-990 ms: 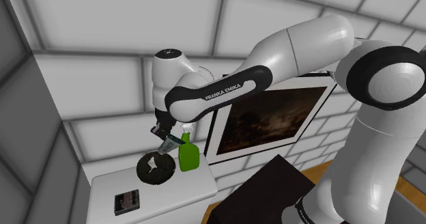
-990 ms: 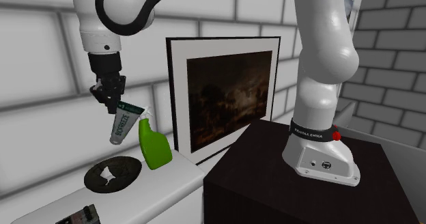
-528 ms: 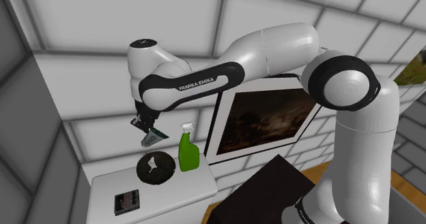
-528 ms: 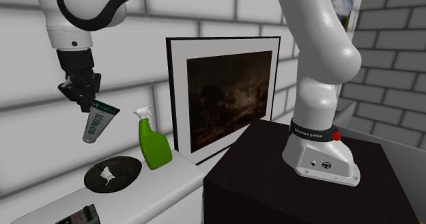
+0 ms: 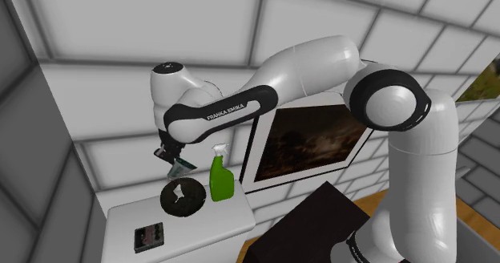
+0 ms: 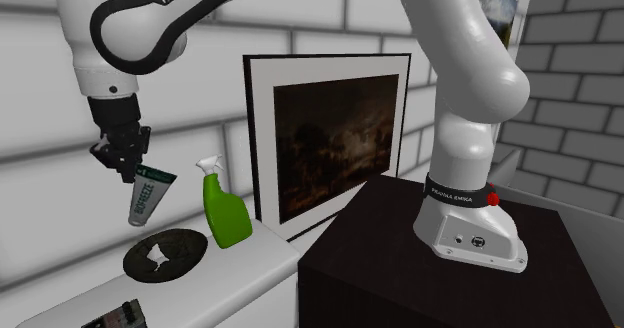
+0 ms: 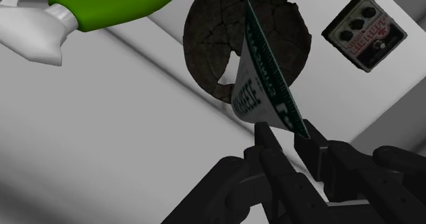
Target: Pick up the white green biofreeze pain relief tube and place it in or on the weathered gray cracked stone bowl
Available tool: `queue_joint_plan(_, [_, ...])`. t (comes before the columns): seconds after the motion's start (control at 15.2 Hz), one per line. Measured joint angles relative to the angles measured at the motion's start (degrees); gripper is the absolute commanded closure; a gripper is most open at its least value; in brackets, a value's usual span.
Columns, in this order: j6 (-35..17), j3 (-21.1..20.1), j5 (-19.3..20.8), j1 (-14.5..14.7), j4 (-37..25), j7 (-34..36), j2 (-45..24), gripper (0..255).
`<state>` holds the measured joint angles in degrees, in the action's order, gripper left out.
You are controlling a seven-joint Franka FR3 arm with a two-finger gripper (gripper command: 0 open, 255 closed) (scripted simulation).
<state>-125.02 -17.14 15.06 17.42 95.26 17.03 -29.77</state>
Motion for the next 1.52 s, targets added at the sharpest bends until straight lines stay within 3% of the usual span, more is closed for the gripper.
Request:
queue_joint_plan(0.86, [-7.05,1.45,2.3,0.88,1.8,1.83,-5.47,255])
queue_joint_plan(1.25, [-7.44,1.54,2.42,0.89,1.93,1.89,-5.7,255])
queue_joint_plan(1.32, [-7.45,1.54,2.42,0.89,1.94,1.9,-5.7,0])
queue_joint_plan(1.52, [-7.45,1.54,2.42,0.89,1.94,1.9,-5.69,0])
